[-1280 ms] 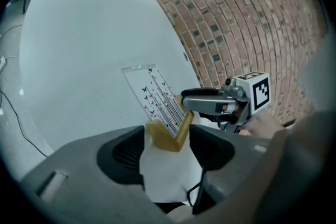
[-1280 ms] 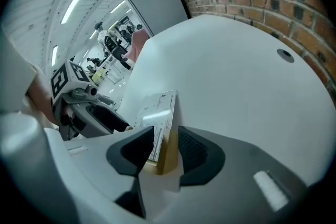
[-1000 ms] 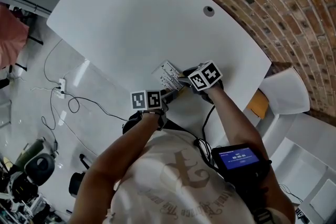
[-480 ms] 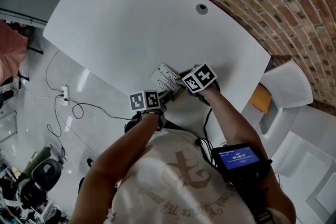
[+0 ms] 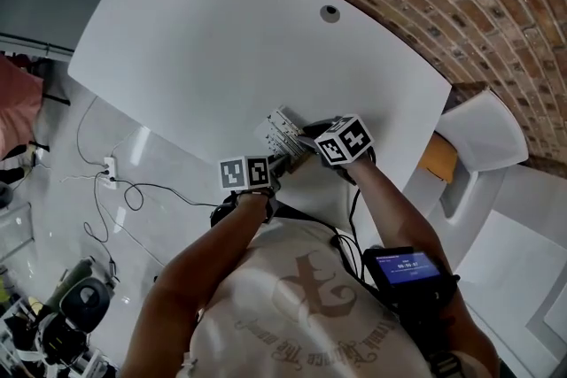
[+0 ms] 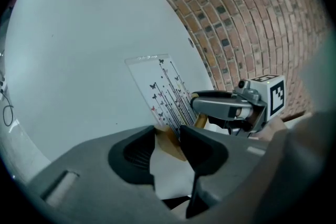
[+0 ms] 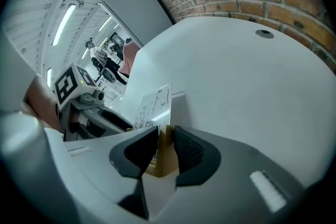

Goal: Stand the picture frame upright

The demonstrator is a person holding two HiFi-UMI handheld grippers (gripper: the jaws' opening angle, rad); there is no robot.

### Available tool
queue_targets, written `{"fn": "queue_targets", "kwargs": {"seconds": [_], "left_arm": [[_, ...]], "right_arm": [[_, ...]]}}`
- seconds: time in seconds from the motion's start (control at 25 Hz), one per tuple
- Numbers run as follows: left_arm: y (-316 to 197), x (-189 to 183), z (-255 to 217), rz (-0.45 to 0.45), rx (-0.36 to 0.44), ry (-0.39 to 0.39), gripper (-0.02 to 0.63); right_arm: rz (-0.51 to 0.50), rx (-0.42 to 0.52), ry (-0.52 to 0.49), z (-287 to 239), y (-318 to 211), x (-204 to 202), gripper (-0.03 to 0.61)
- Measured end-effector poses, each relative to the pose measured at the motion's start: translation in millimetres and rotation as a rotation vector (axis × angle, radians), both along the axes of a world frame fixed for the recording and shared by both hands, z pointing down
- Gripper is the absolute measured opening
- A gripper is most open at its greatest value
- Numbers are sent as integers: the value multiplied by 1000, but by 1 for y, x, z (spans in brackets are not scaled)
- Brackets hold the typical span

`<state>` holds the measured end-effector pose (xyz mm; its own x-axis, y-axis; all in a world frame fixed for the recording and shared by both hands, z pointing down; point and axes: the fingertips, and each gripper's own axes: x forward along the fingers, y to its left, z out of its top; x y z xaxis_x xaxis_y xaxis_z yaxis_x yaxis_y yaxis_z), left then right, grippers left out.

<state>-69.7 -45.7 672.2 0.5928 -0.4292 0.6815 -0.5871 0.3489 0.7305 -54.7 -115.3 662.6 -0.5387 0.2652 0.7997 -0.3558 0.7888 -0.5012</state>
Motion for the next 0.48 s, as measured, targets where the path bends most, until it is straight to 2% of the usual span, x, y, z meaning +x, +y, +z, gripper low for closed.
{"fn": "queue_targets", "kwargs": {"seconds": [0.48], "left_arm": [[-4,-10,-13,130,86,-106,140]], "right_arm": [[117,57,-80,-16,1,4,98]]}}
